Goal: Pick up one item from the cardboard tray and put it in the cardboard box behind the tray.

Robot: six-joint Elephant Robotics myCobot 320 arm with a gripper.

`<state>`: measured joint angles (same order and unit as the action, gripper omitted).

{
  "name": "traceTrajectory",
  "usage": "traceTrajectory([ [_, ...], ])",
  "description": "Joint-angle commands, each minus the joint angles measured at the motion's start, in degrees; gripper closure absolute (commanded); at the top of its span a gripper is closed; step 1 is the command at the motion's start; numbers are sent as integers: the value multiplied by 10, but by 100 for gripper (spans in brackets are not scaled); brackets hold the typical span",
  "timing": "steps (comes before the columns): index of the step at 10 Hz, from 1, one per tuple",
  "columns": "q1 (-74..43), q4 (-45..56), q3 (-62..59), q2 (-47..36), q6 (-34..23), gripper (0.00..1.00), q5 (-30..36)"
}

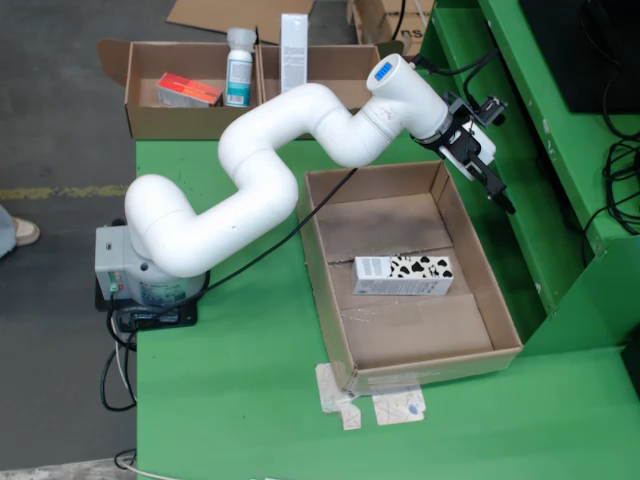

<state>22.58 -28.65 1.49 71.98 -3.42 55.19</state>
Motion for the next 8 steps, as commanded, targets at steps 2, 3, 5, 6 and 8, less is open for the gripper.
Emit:
traceTrajectory([
  [2,-7,-7,-15,-11,-2,0,-6],
  [3,-7,-7,-15,-11,-2,0,-6],
  [5,-13,-7,-15,-2,-5,0,-6],
  [6,-17,-7,-15,4,-12,0,-6],
  [8,-21,-7,-15,11,-10,0,-6],
])
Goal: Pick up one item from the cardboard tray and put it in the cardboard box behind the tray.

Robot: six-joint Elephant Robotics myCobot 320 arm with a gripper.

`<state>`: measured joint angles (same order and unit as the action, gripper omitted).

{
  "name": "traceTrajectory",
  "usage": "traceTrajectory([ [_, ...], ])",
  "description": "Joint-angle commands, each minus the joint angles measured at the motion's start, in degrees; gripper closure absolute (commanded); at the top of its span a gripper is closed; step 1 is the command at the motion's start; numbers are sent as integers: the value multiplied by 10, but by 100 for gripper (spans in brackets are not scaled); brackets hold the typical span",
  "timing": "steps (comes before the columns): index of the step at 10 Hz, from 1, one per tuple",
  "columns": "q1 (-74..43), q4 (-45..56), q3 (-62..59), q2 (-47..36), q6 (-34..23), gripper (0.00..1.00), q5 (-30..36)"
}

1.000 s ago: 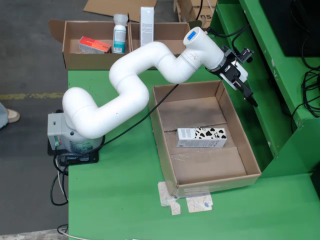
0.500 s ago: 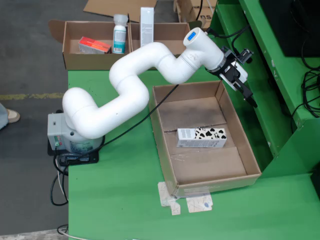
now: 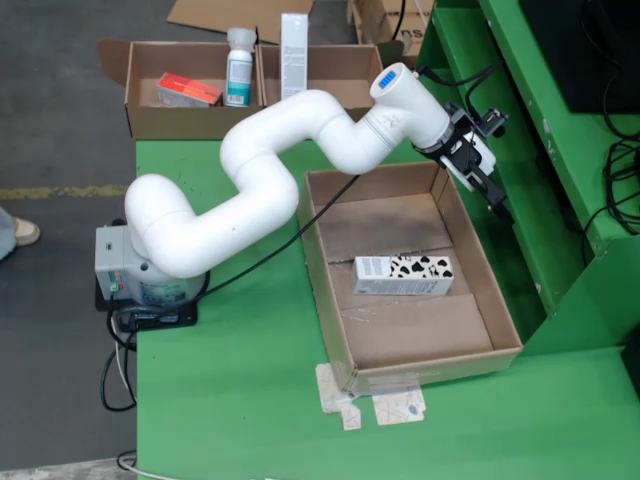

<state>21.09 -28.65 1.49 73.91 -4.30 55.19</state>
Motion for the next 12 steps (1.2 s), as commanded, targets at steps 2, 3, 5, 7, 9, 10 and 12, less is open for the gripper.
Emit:
traceTrajectory([
  [2,-13,-7,-15,6,1,0,-5],
  [3,-15,-6,-15,18,13,0,-5],
  [5,-62,375,-15,-57,149,0,300],
  [7,-64,443,-15,-62,152,0,320],
  [9,-60,575,-15,-66,160,0,348],
  [10,-53,462,247,-178,167,0,355],
  [12,-42,314,471,-256,178,0,354],
])
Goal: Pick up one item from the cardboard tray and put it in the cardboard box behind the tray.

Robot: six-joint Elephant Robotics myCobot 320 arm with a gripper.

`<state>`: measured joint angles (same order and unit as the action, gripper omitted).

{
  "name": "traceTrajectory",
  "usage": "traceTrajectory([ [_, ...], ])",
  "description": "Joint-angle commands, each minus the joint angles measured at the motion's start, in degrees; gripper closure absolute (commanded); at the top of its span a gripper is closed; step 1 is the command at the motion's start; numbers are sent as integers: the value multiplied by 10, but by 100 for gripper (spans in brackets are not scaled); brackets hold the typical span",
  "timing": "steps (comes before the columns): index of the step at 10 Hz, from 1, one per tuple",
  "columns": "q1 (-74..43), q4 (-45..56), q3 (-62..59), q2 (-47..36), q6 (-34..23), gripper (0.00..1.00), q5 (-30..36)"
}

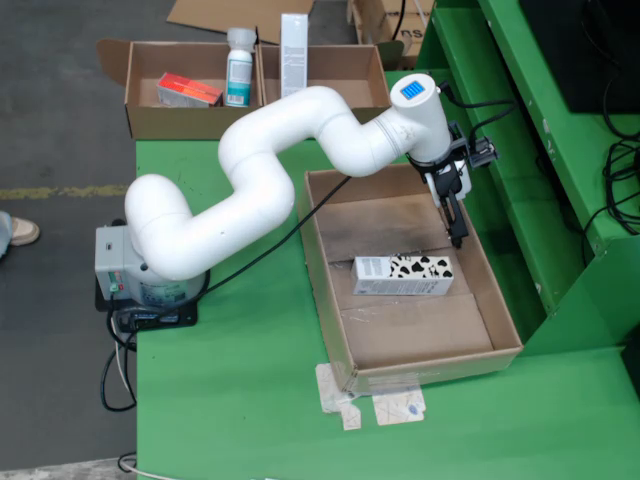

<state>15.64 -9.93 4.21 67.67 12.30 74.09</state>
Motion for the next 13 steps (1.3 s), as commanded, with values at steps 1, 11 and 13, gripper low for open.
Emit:
traceTrajectory([
  [1,11,105,472,-201,11,0,168],
  [11,-63,328,49,-3,-21,0,205],
  [13,-96,364,-42,41,-36,0,216],
])
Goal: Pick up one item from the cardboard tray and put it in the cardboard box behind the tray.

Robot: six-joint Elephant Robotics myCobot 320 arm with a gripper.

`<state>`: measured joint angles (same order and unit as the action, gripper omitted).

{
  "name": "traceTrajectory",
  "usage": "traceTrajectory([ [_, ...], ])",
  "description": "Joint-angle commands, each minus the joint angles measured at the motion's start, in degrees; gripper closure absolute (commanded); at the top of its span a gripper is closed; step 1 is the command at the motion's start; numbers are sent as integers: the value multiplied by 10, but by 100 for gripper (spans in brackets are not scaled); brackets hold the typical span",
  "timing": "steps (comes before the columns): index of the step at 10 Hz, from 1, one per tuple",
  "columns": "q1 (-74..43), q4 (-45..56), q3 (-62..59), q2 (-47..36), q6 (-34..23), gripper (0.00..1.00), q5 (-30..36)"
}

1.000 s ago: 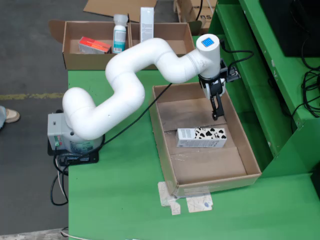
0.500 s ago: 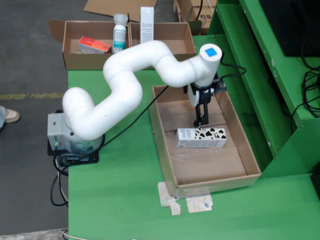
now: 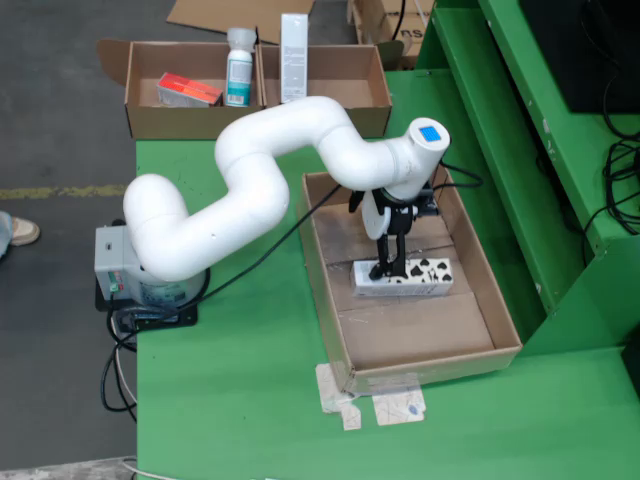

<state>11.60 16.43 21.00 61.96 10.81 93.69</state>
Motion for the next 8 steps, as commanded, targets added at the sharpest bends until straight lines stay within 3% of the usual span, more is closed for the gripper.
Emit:
traceTrajectory([
  [1,-56,101,-210,98,-21,0,20],
  [8,-75,75,-210,98,-23,0,19],
])
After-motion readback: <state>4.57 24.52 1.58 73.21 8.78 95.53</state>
